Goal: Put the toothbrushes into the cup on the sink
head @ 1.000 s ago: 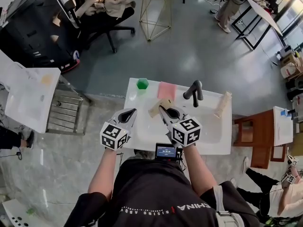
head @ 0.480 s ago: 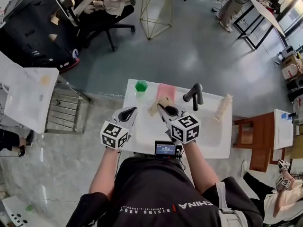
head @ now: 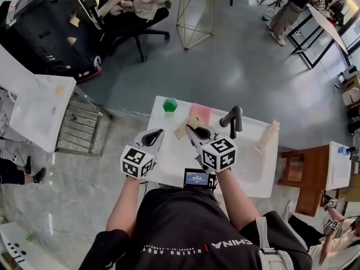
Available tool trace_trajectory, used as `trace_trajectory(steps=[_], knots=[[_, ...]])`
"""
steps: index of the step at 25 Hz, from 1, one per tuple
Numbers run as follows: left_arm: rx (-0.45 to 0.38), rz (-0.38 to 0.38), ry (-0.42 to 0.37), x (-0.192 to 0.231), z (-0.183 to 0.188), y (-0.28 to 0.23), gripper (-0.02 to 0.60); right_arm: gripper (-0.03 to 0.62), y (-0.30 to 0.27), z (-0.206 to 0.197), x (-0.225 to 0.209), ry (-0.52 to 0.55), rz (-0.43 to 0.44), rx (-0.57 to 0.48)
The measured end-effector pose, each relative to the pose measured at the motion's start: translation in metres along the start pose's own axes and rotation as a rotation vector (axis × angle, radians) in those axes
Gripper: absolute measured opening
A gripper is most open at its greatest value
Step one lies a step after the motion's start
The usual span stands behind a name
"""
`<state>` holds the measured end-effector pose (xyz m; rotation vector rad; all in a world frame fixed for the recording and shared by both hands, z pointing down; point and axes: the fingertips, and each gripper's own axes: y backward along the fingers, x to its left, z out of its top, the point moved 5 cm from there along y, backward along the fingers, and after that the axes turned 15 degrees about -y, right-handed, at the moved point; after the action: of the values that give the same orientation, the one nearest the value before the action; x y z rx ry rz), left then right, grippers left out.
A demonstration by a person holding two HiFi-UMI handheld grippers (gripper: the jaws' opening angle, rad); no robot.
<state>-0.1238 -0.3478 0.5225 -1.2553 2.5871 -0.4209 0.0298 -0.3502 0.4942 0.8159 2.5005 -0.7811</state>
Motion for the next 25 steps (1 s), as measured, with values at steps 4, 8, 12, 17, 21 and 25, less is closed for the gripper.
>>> trace_trajectory(steps=[4, 8, 12, 17, 21, 25], knots=[[0.005, 0.003, -0.002, 0.000, 0.001, -0.003, 0.011, 0.021, -0.001, 0.002, -0.003, -0.007, 0.008, -0.002], [0.008, 0.006, -0.003, -0.001, 0.002, -0.003, 0.011, 0.021, -0.001, 0.002, -0.004, -0.009, 0.011, -0.002], [0.010, 0.010, -0.003, 0.000, 0.003, -0.003, 0.011, 0.021, -0.001, 0.003, -0.004, -0.011, 0.015, -0.002], [0.011, 0.013, -0.005, 0.001, 0.002, -0.002, 0.011, 0.021, -0.002, 0.002, -0.005, -0.010, 0.014, -0.002], [0.011, 0.015, -0.005, 0.002, 0.002, -0.001, 0.011, 0.021, 0.000, 0.003, -0.006, -0.009, 0.008, -0.005], [0.001, 0.020, -0.003, 0.005, 0.006, -0.002, 0.011, 0.021, 0.004, 0.009, -0.011, -0.005, -0.003, -0.009]])
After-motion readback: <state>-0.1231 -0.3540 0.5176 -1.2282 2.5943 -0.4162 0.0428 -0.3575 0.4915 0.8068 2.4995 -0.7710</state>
